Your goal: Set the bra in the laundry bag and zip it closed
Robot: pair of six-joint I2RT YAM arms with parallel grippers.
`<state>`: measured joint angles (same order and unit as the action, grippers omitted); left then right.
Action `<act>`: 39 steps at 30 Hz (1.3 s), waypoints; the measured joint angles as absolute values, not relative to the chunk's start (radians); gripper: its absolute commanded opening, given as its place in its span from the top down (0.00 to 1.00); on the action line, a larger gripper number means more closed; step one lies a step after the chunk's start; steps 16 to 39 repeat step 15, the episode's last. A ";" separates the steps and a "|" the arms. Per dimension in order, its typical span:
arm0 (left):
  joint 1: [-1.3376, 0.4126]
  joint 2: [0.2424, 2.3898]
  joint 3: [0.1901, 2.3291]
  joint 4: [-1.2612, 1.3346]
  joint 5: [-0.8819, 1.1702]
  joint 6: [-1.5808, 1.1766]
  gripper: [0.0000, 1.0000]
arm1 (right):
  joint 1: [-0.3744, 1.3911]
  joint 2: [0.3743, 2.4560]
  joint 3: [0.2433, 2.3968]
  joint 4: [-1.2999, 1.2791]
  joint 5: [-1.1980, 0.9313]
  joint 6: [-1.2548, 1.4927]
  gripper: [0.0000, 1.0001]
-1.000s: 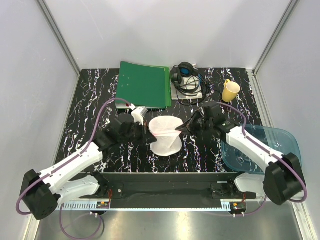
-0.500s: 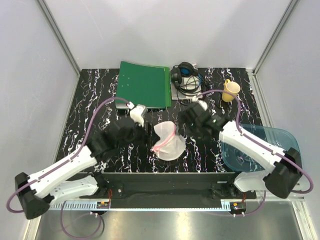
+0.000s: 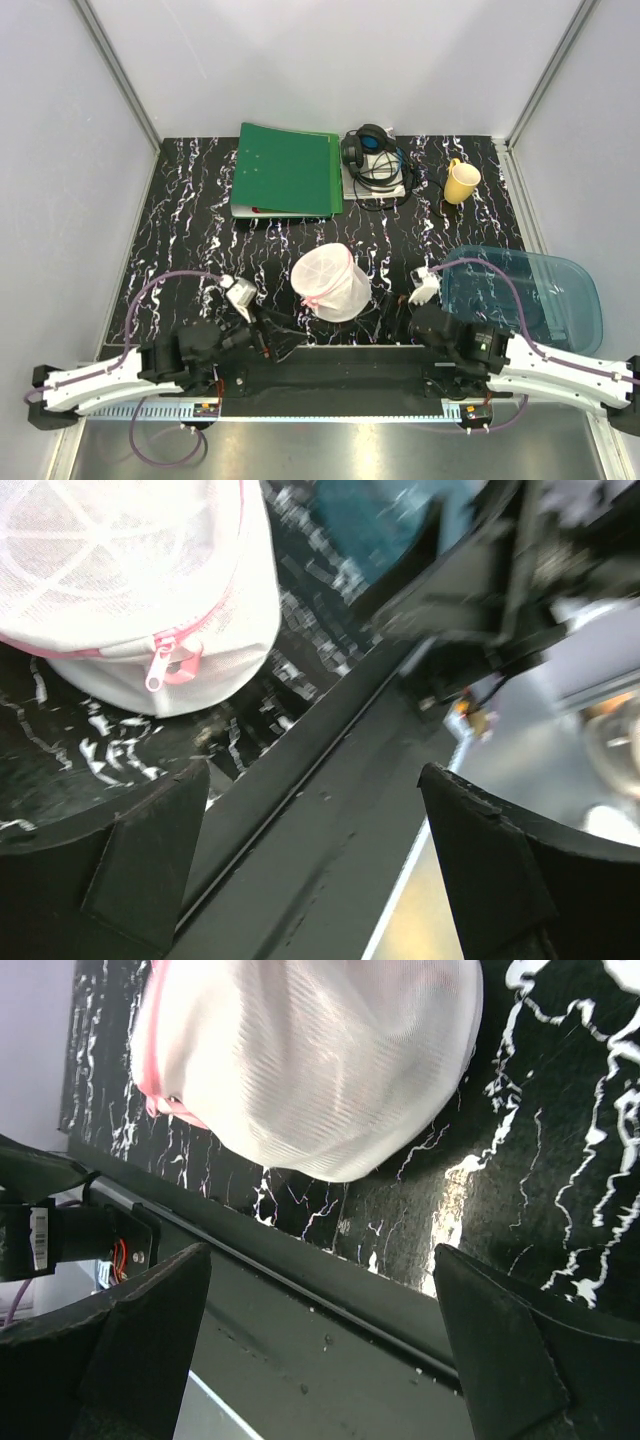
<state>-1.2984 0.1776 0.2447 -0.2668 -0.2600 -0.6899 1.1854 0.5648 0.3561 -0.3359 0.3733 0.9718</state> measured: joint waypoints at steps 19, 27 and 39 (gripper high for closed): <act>-1.300 0.009 0.047 0.030 -0.152 -0.779 0.05 | 1.226 0.300 0.042 0.084 0.464 0.999 0.01; -1.300 0.009 0.047 0.030 -0.152 -0.779 0.05 | 1.226 0.300 0.042 0.084 0.464 0.999 0.01; -1.300 0.009 0.047 0.030 -0.152 -0.779 0.05 | 1.226 0.300 0.042 0.084 0.464 0.999 0.01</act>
